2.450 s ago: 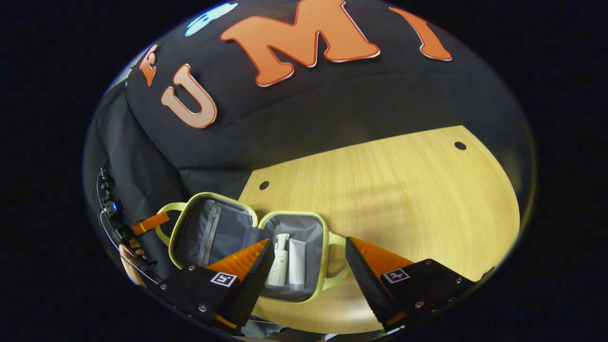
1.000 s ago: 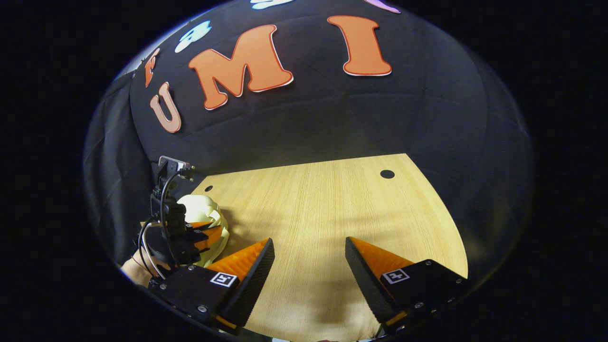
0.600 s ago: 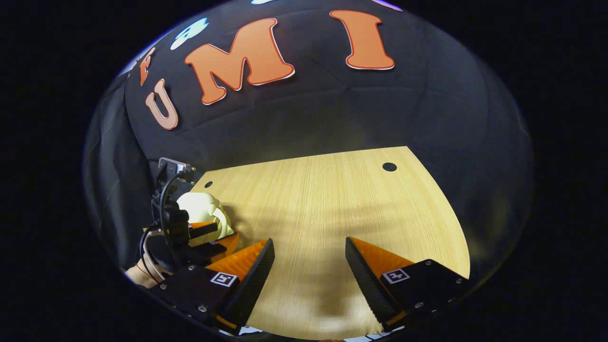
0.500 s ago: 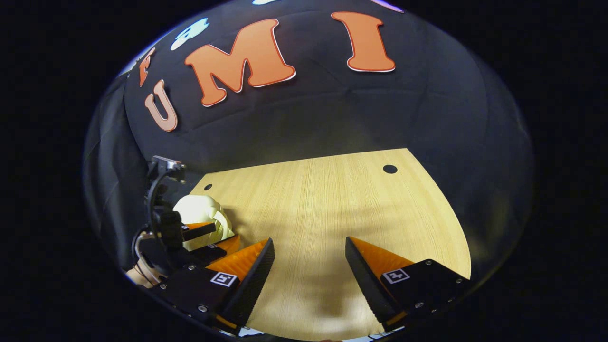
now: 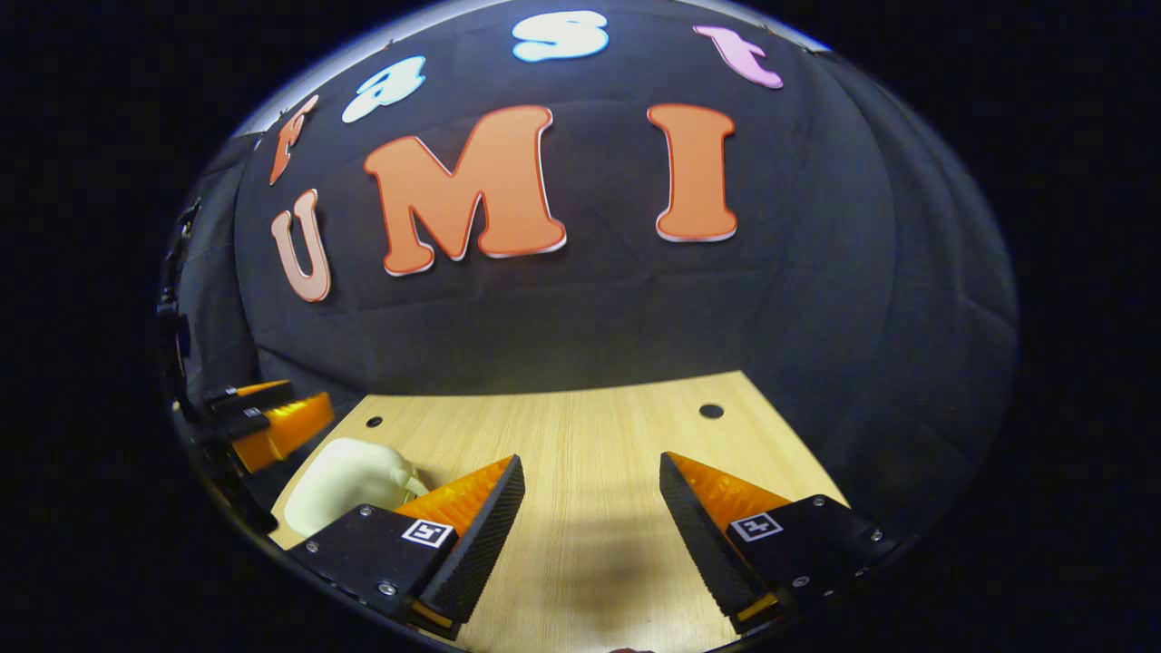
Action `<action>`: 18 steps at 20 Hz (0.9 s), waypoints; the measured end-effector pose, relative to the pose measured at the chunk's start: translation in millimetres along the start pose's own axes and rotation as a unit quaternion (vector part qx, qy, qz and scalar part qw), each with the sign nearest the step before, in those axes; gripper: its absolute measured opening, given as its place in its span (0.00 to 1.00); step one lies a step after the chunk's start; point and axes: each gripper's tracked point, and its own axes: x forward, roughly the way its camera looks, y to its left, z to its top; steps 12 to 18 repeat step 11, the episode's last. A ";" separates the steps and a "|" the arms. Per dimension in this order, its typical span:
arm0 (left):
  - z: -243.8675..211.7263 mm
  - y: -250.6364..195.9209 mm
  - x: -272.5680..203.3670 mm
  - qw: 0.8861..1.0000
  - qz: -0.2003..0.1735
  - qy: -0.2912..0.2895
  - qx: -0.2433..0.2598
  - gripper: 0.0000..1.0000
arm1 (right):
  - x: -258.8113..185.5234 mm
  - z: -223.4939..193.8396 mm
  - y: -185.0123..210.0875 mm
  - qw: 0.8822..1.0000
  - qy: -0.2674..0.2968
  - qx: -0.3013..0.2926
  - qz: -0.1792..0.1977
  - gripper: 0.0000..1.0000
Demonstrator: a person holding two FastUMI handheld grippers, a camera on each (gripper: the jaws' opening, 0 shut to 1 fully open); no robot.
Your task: First open the suitcase, pack the skin care products into it, and then close the suitcase.
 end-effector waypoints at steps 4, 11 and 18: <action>53.8 26.4 -52.4 0.998 0.017 -0.065 0.000 0.99 | -18.9 42.1 11.5 0.997 -0.077 -0.011 -0.020 0.95; 75.5 29.7 -68.3 0.991 0.010 -0.128 -0.028 0.99 | -43.8 69.3 16.2 0.985 -0.162 -0.059 -0.033 0.95; 75.5 29.7 -68.3 0.991 0.010 -0.128 -0.028 0.99 | -43.8 69.3 16.2 0.985 -0.162 -0.059 -0.033 0.95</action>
